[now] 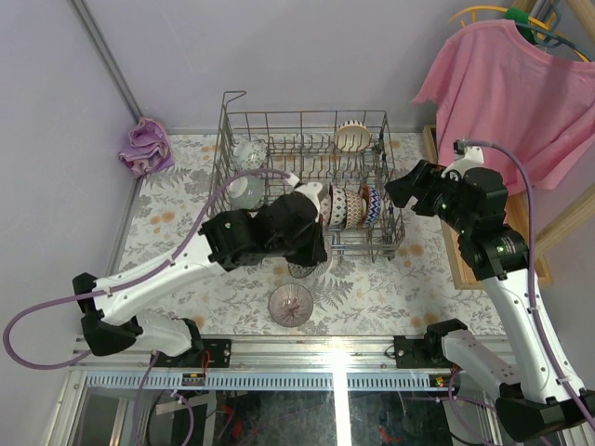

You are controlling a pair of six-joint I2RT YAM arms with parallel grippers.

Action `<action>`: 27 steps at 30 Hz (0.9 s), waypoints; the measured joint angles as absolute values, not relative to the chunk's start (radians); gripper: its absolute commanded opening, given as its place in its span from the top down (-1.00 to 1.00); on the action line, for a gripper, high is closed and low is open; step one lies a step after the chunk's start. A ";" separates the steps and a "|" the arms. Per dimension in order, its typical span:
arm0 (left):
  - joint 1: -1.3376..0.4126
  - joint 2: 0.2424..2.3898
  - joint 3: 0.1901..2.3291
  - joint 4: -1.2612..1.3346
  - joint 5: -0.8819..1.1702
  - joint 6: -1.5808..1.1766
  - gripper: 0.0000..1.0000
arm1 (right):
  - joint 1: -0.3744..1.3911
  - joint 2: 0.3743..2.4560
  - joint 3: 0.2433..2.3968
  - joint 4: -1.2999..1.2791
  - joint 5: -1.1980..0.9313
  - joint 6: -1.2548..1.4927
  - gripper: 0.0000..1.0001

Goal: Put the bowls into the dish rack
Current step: Pick up the bowl from the center of the board, then place the bowl in the dish rack.

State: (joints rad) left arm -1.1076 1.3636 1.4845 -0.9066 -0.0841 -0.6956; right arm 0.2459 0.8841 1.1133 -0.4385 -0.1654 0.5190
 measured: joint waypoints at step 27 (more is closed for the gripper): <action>-0.714 2.004 2.060 -0.363 -0.260 -0.934 1.00 | 0.246 0.673 1.291 -0.763 -0.068 0.474 -0.75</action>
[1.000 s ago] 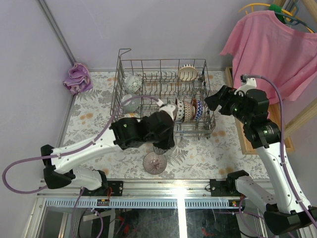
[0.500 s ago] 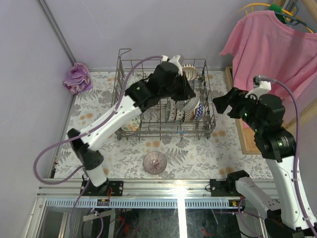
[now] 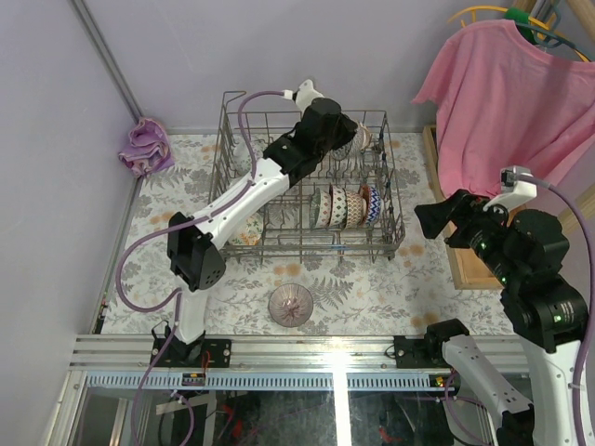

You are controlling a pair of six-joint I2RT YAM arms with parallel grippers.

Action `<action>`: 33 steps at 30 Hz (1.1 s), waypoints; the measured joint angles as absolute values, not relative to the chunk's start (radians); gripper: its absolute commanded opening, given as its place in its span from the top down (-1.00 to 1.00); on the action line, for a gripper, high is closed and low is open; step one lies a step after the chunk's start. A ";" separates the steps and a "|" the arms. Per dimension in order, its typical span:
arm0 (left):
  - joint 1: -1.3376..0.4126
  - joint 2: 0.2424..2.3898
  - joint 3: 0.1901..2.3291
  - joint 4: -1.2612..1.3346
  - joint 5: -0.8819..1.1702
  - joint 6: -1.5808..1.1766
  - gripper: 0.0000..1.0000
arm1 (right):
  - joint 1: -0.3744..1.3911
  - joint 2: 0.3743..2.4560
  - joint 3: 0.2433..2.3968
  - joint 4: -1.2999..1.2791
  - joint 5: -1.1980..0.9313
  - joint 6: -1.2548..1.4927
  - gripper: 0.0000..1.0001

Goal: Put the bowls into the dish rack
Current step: Place the bowl in the dish rack.

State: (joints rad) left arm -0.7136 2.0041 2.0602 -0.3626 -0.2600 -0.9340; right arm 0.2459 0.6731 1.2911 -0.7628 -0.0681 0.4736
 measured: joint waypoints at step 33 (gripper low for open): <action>-0.677 2.176 1.740 0.669 -1.020 -1.144 1.00 | 0.246 0.666 1.146 -0.825 -0.142 0.482 -0.77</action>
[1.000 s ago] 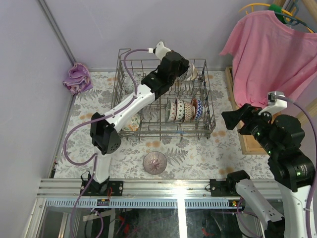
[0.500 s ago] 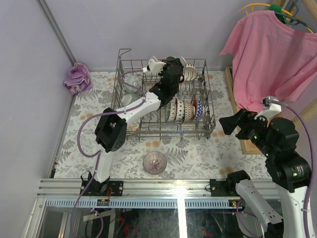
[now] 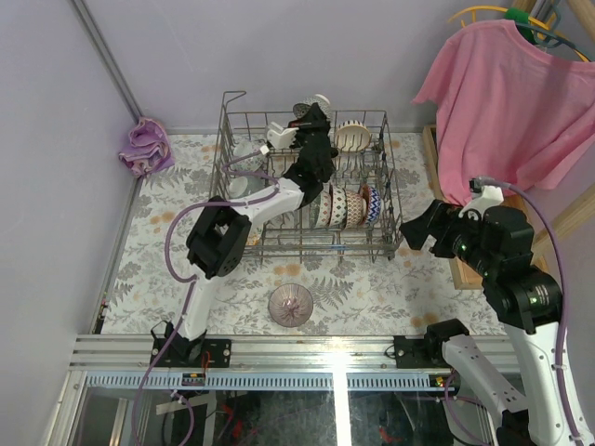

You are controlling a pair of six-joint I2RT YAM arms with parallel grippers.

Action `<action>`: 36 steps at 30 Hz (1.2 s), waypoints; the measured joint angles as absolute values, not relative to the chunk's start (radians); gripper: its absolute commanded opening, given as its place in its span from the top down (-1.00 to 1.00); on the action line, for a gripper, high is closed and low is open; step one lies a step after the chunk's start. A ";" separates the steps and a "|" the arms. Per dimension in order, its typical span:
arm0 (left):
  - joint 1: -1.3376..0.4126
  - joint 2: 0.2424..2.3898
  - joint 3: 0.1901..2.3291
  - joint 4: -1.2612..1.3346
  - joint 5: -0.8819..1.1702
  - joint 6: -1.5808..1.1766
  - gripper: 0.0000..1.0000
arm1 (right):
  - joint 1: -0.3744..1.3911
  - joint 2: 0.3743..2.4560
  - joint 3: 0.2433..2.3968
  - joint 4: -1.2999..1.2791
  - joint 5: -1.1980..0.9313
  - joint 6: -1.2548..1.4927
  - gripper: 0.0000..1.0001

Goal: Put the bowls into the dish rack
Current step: Place the bowl in the dish rack.

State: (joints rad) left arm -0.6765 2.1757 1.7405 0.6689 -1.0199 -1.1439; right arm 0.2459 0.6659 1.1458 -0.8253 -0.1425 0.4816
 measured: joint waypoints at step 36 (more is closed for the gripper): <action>-0.572 2.484 1.817 0.966 -0.931 -1.306 1.00 | 0.246 0.740 1.011 -0.746 -0.212 0.481 -0.77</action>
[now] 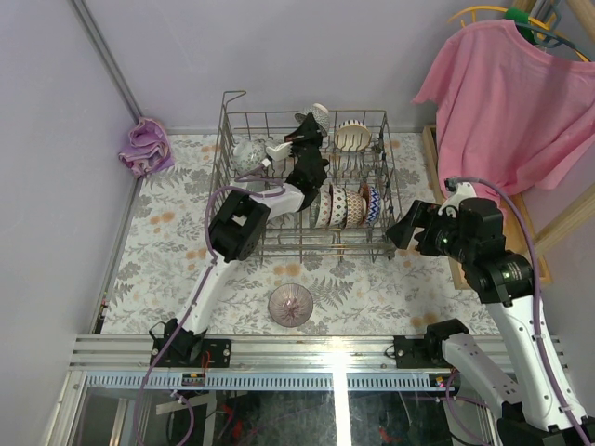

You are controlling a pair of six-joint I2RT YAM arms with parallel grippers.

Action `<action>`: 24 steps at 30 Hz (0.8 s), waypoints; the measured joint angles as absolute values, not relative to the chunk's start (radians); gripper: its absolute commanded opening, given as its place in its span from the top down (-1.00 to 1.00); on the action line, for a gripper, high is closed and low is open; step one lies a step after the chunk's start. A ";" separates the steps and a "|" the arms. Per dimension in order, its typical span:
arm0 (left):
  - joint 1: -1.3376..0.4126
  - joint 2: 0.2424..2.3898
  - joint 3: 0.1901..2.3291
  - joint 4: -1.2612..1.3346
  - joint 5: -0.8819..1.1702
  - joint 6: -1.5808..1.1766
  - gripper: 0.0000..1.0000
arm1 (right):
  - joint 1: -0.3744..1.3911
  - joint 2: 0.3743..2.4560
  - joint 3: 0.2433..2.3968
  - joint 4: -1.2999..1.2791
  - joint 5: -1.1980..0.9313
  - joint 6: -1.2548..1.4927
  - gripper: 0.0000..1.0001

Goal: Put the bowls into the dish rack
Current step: Place the bowl in the dish rack.

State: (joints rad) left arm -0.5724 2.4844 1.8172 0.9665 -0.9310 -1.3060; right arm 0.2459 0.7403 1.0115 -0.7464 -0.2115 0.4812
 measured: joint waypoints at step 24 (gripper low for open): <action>-0.554 2.428 1.623 0.992 -0.941 -1.368 0.63 | 0.246 0.778 1.001 -0.720 -0.235 0.481 -0.77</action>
